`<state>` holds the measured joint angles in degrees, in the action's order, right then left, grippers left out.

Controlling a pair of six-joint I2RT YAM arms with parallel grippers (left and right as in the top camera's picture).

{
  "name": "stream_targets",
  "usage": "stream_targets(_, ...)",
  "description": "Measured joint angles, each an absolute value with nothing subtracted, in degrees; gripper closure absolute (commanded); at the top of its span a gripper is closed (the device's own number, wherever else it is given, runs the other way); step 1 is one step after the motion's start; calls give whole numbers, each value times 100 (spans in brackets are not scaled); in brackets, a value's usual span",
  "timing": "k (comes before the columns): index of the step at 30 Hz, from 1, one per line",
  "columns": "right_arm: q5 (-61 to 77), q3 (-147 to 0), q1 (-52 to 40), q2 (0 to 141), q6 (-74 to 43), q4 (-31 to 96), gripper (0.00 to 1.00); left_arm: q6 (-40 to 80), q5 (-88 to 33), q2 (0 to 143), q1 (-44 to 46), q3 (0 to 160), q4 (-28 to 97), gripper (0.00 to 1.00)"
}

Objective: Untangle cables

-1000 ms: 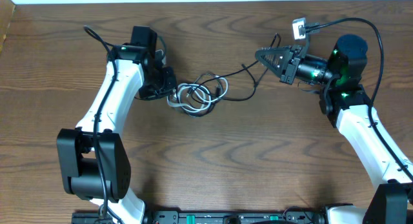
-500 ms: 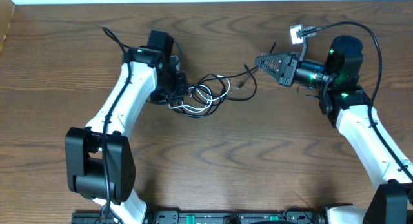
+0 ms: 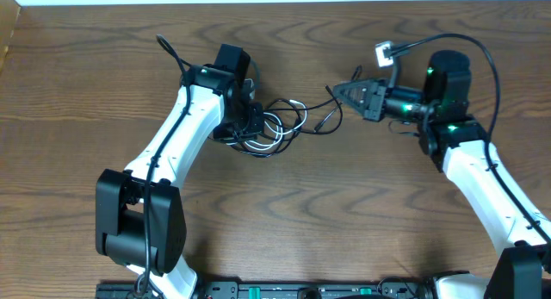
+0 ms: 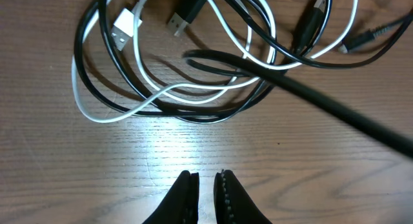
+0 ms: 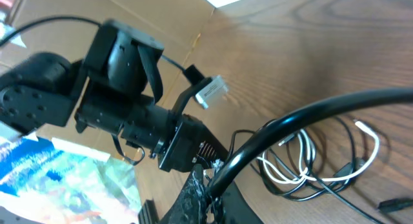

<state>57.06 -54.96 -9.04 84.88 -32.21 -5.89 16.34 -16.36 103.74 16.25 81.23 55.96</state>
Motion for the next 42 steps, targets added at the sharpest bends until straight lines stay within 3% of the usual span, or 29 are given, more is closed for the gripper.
stream_targets(14, 4248, -5496, -1772, 8486, -2394, 1192, 99, 1653, -1332, 10374, 1634, 8106, 5393, 91)
stream_targets(22, 2689, -5494, -2281, 8501, -2196, 1264, 99, 1933, -615, 10374, 1634, 8103, 4871, 61)
stream_targets(24, 2521, -5494, -2340, 8576, -2191, 928, 84, 2112, -377, 10374, 1634, 8101, 4849, 59)
stream_targets(26, 2408, -5496, -2349, 8705, -2165, 550, 56, 2174, -255, 10374, 1627, 8101, 4845, 55)
stream_targets(30, 2235, -5496, -2349, 9170, -2169, -167, 14, 2322, -104, 10374, 1562, 8101, 4864, 46)
stream_targets(34, 2182, -5496, -2351, 9734, -2274, -543, 1, 2386, -56, 10374, 1426, 8101, 4871, 40)
stream_targets(42, 2633, -5496, -2392, 10774, -2526, -381, 1, 2423, -71, 10374, 939, 8101, 5419, 39)
